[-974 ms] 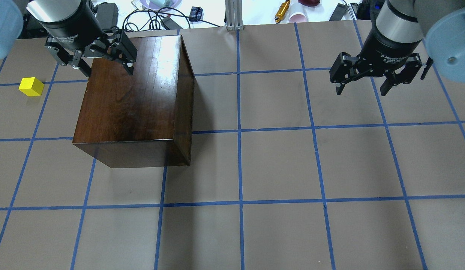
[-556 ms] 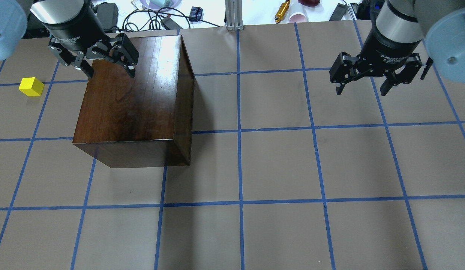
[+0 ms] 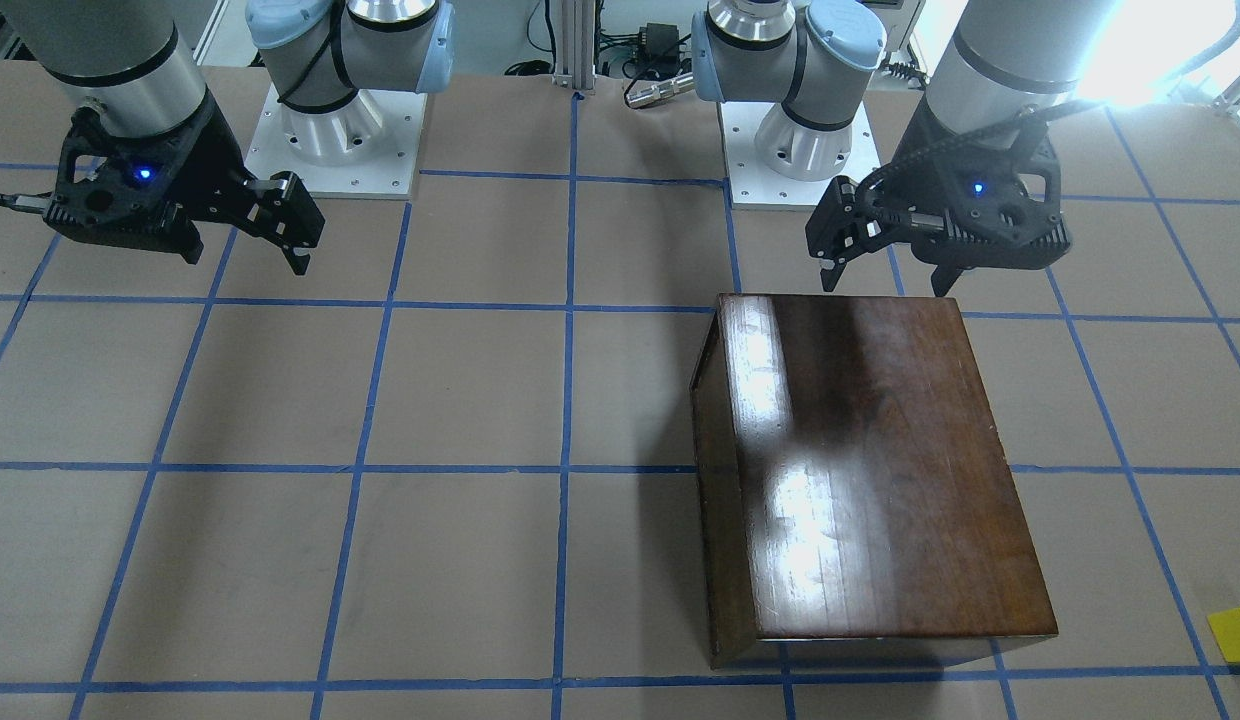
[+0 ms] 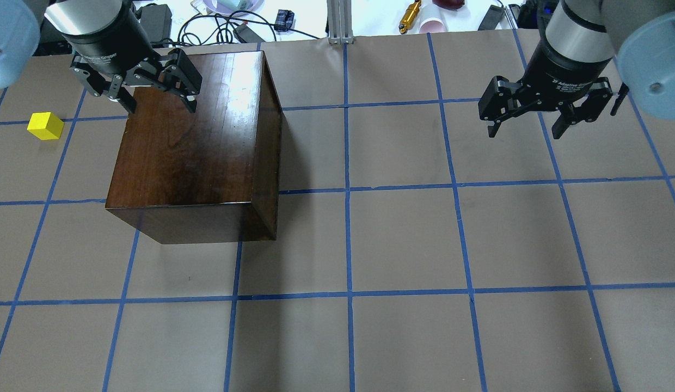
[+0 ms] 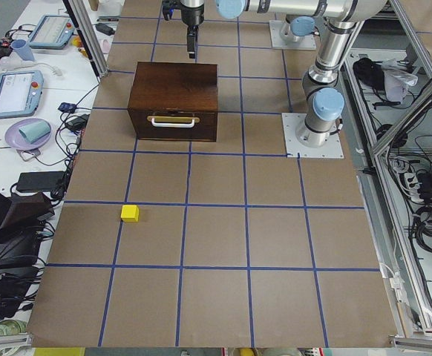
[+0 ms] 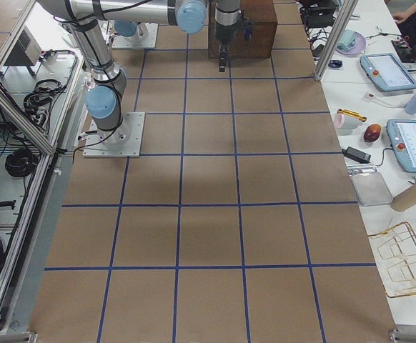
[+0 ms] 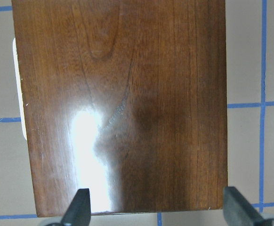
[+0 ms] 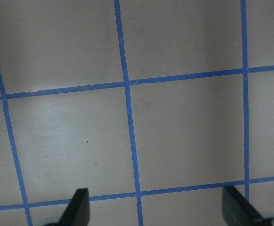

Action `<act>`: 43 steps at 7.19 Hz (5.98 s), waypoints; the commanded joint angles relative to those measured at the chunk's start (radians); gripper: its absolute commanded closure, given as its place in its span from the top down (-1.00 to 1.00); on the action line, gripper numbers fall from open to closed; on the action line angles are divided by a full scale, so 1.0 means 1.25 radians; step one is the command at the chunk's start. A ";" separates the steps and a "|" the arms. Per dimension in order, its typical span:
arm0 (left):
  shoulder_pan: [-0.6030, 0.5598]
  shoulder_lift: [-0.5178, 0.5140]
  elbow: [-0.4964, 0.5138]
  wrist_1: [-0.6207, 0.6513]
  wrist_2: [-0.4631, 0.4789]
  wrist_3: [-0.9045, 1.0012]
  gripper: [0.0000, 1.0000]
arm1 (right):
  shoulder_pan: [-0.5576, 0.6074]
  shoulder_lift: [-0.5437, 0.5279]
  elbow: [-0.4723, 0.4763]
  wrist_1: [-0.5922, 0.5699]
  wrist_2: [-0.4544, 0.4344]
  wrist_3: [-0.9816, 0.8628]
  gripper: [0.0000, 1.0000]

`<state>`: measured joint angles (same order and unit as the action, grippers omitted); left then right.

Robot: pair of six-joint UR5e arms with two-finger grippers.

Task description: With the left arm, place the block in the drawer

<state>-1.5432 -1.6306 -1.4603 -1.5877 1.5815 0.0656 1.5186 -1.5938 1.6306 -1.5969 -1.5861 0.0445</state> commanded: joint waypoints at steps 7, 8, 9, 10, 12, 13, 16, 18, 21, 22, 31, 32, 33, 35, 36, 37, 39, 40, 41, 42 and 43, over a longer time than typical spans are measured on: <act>0.096 -0.042 -0.012 0.041 0.010 0.055 1.00 | 0.000 0.000 0.000 0.000 -0.001 0.000 1.00; 0.125 -0.056 -0.012 0.044 0.010 0.119 1.00 | 0.000 0.000 0.000 0.000 0.000 0.000 1.00; 0.147 -0.078 -0.012 0.060 0.010 0.142 1.00 | 0.000 0.000 0.000 0.000 -0.001 0.000 1.00; 0.179 -0.097 -0.014 0.103 0.012 0.155 1.00 | 0.000 0.000 0.000 0.000 0.000 0.000 1.00; 0.260 -0.120 -0.011 0.108 0.009 0.266 1.00 | 0.000 0.000 0.000 0.000 0.000 0.000 1.00; 0.281 -0.130 -0.009 0.112 0.005 0.305 1.00 | 0.000 0.000 0.000 0.000 0.000 0.000 1.00; 0.363 -0.197 -0.007 0.189 -0.071 0.414 1.00 | 0.000 0.000 0.000 0.000 -0.001 0.000 1.00; 0.397 -0.234 -0.010 0.195 -0.125 0.449 1.00 | 0.000 0.000 0.000 0.000 0.000 0.000 1.00; 0.409 -0.265 -0.014 0.195 -0.229 0.452 1.00 | 0.000 0.000 0.000 0.000 0.000 0.000 1.00; 0.409 -0.282 -0.020 0.194 -0.234 0.452 1.00 | 0.000 0.000 0.000 0.000 -0.001 0.000 1.00; 0.409 -0.293 -0.090 0.210 -0.293 0.465 1.00 | 0.000 0.000 0.000 0.000 0.000 0.000 1.00; 0.409 -0.293 -0.090 0.210 -0.291 0.473 0.98 | 0.000 0.000 0.000 0.000 0.000 0.000 1.00; 0.411 -0.293 -0.090 0.210 -0.290 0.476 0.73 | 0.000 0.000 0.000 0.000 0.000 0.000 1.00; 0.415 -0.292 -0.087 0.210 -0.287 0.479 0.58 | 0.000 0.000 0.000 0.000 0.000 0.000 1.00; 0.429 -0.292 -0.087 0.210 -0.284 0.485 0.59 | 0.000 0.000 0.000 0.000 0.000 0.000 1.00; 0.445 -0.292 -0.088 0.210 -0.285 0.491 0.59 | 0.000 0.000 0.000 0.000 0.000 0.000 1.00; 0.453 -0.292 -0.088 0.209 -0.251 0.513 0.60 | 0.000 0.000 0.000 0.000 0.000 0.000 1.00; 0.456 -0.292 -0.085 0.210 -0.242 0.513 0.60 | 0.000 0.000 0.000 0.000 0.000 0.000 1.00; 0.466 -0.292 -0.079 0.209 -0.237 0.514 0.60 | 0.000 0.000 0.000 0.000 0.000 0.000 1.00; 0.475 -0.292 -0.079 0.210 -0.237 0.514 0.60 | 0.000 0.000 0.000 0.000 0.000 0.000 1.00; 0.475 -0.292 -0.077 0.210 -0.236 0.513 0.60 | 0.000 0.000 0.000 0.000 0.000 0.000 1.00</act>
<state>-0.9546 -1.9958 -1.5592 -1.3258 1.2843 0.7080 1.5187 -1.5938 1.6306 -1.5969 -1.5861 0.0445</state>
